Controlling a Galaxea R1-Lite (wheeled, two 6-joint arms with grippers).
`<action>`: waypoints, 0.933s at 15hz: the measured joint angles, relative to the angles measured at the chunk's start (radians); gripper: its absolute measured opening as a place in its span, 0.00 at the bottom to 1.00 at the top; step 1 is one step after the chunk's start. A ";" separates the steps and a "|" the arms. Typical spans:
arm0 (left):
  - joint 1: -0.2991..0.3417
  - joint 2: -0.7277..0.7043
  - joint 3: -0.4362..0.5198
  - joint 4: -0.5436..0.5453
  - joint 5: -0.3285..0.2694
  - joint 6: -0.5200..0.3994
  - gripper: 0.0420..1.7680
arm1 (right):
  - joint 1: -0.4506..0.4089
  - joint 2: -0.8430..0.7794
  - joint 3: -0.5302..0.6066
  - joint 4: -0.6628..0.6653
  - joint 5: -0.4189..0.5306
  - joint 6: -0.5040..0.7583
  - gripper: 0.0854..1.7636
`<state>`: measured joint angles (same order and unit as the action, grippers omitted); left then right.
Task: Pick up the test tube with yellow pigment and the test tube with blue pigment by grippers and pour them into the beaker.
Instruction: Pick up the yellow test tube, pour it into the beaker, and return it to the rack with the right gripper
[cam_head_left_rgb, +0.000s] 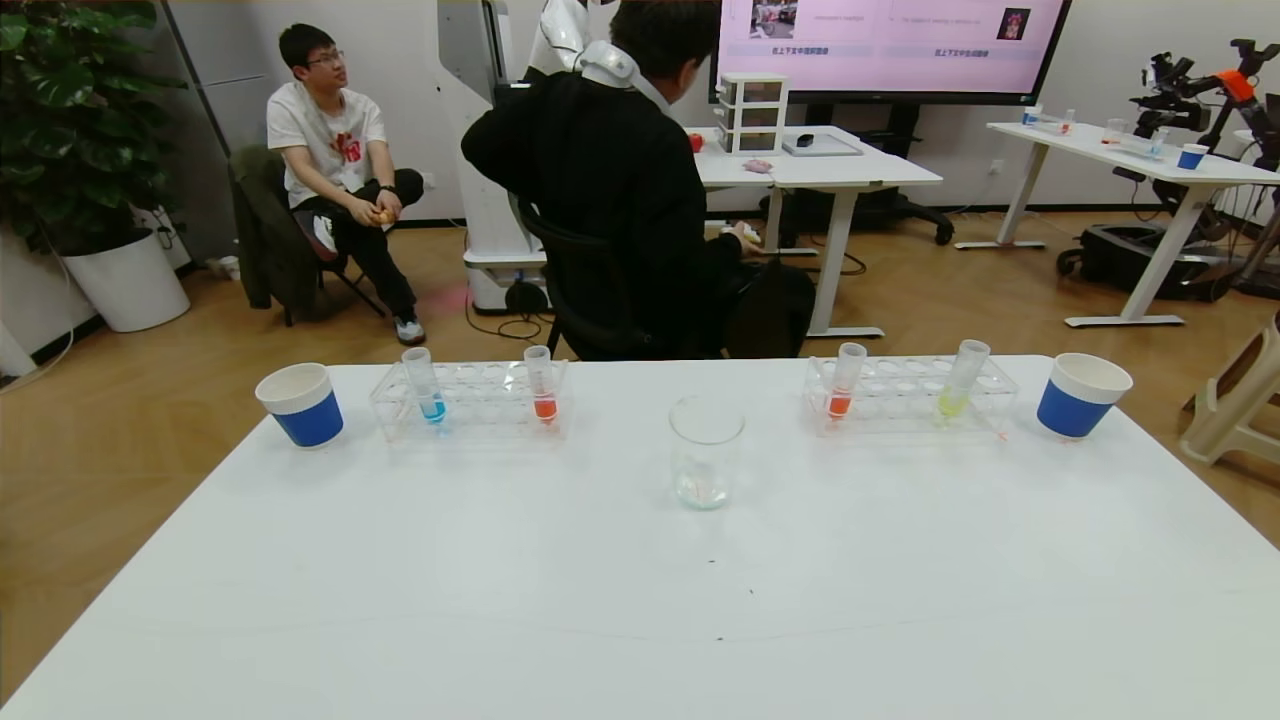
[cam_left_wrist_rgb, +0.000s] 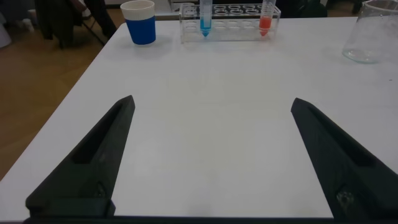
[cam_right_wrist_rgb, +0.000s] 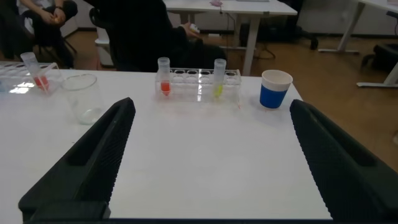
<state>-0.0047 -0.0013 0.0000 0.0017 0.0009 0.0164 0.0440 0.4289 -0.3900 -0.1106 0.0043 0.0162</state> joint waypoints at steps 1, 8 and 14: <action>0.000 0.000 0.000 0.000 0.000 0.000 0.99 | 0.001 0.090 -0.021 -0.059 0.002 0.000 0.98; 0.000 0.000 0.000 0.000 0.000 0.000 0.99 | -0.055 0.806 -0.113 -0.658 0.055 0.002 0.98; 0.000 0.000 0.000 0.000 0.000 0.000 0.99 | -0.122 1.220 -0.125 -0.979 0.122 0.006 0.98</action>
<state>-0.0047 -0.0013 0.0000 0.0017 0.0013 0.0168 -0.0783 1.6491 -0.5147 -1.0896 0.1260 0.0226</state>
